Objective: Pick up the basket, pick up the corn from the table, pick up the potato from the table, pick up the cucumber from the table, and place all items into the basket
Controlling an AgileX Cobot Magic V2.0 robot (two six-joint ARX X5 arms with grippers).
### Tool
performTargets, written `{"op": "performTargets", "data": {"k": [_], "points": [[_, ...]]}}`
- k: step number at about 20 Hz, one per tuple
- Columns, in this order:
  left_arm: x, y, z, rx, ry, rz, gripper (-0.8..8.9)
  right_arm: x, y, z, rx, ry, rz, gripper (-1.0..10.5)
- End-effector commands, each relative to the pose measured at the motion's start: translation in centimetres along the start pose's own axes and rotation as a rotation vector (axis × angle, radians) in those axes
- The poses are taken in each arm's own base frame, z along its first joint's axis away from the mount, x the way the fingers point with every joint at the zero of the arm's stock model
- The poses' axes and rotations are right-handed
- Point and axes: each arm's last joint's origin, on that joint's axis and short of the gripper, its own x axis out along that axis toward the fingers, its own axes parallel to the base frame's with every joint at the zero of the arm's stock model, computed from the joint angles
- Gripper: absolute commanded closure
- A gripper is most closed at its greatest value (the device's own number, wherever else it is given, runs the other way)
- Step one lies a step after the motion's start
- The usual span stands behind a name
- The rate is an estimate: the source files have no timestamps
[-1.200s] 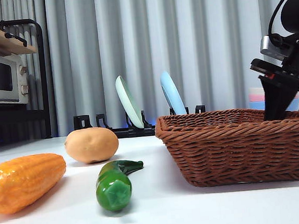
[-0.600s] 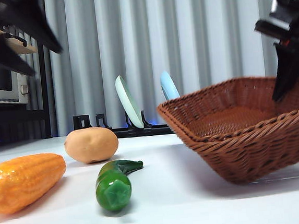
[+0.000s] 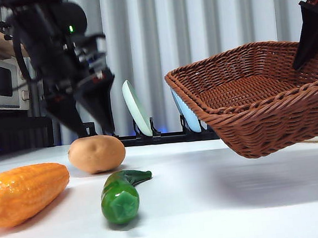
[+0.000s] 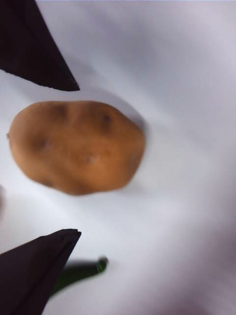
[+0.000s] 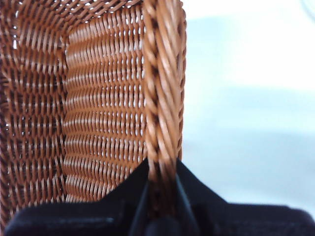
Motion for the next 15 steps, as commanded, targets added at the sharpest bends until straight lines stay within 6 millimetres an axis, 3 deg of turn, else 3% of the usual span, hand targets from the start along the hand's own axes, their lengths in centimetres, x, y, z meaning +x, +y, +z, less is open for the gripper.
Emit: {"op": "performTargets", "data": {"k": [1, 6, 7, 8, 9, 12, 15], "points": [[1.9, 0.3, 0.0, 0.042, 0.025, -0.006, 3.41, -0.1, 0.1, 0.1, -0.003, -0.013, 0.009, 9.6], [4.2, 0.7, -0.2, 0.040, 0.058, -0.022, 3.71, -0.1, 0.1, 0.1, -0.002, -0.013, 0.010, 9.6], [4.2, 0.7, -0.2, 0.052, 0.059, -0.023, 4.95, -0.1, 0.1, 0.1, -0.002, -0.012, 0.010, 9.6], [4.3, 0.7, -0.2, 0.061, 0.059, -0.024, 7.02, -0.1, 0.1, 0.1, -0.002, -0.012, 0.010, 9.6], [4.2, 0.7, -0.2, 0.060, 0.059, -0.023, 8.46, -0.1, 0.1, 0.1, -0.002, -0.012, 0.010, 9.6], [3.0, 0.5, 0.0, 0.056, 0.072, -0.029, 8.21, -0.1, 0.1, 0.2, -0.002, -0.016, 0.010, 9.6], [-1.4, -0.2, 0.8, 0.024, -0.011, 0.005, 8.21, 0.0, 0.1, 0.5, 0.013, -0.048, 0.016, 9.6]]}}
